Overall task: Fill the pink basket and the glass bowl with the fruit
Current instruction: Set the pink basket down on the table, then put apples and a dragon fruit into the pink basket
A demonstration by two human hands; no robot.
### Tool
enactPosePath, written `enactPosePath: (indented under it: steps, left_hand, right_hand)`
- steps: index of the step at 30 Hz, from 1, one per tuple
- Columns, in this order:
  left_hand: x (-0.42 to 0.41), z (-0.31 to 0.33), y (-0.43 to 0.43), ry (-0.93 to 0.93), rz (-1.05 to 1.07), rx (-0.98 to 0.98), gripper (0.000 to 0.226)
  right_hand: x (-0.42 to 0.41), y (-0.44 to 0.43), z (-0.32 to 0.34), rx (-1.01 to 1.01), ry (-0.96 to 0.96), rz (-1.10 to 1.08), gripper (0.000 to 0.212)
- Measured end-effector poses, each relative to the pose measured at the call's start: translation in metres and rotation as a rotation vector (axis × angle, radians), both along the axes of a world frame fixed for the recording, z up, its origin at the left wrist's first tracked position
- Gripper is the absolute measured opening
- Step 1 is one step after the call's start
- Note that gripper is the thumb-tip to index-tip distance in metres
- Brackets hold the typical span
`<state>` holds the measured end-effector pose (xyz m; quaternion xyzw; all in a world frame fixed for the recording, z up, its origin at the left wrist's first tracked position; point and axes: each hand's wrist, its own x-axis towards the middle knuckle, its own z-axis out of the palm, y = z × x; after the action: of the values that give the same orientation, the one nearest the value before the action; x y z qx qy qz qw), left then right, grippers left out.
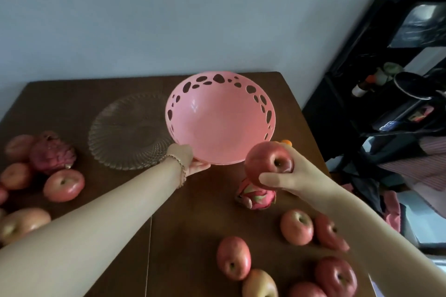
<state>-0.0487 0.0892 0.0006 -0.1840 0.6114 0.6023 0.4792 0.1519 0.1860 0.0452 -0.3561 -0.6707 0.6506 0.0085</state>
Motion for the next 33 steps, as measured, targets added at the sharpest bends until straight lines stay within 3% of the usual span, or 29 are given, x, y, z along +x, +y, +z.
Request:
enactPosePath:
  steps: [2,3,6,7,11,14,19,25,27,31,33]
  left_hand:
    - [-0.002,0.015,-0.03,0.017,-0.022,-0.001,0.029]
    - [-0.005,0.018,-0.045,0.086,-0.048,-0.051,0.025]
    - [-0.002,0.019,-0.1,0.273,-0.16,-0.104,0.032]
    - [-0.001,0.018,-0.129,0.284,-0.175,-0.119,0.036]
    - [0.017,0.002,-0.195,0.227,-0.179,-0.208,0.038]
    - [0.028,-0.024,-0.235,0.174,-0.214,-0.26,0.041]
    - [0.034,-0.058,-0.26,0.092,-0.223,-0.28,0.041]
    - [0.03,-0.073,-0.268,0.097,-0.294,-0.323,0.037]
    - [0.033,-0.072,-0.269,0.369,-0.419,-0.392,0.045]
    - [0.031,-0.064,-0.257,1.384,-0.714,-0.67,0.07]
    - [0.022,-0.068,-0.239,1.589,-0.807,-0.632,0.073]
  right_hand:
    - [-0.007,-0.015,0.013,-0.157,0.103,0.006,0.099]
    - [-0.011,-0.023,0.019,-0.25,0.149,-0.016,0.092]
    - [-0.027,-0.054,0.026,-0.505,0.215,-0.185,0.019]
    - [-0.034,-0.072,0.022,-0.556,0.207,-0.201,0.011]
    - [-0.051,-0.109,-0.014,-0.599,0.08,-0.177,0.049]
    - [-0.071,-0.143,-0.055,-0.608,-0.07,-0.31,0.07]
    - [-0.102,-0.191,-0.108,-0.602,-0.221,-0.418,0.058]
    - [-0.12,-0.221,-0.126,-0.428,-0.386,-0.406,0.047]
    - [-0.121,-0.223,-0.129,-0.386,-0.392,-0.384,0.045]
    - [-0.125,-0.226,-0.133,-0.233,-0.41,-0.322,0.069]
    - [-0.125,-0.225,-0.127,-0.169,-0.43,-0.27,0.078]
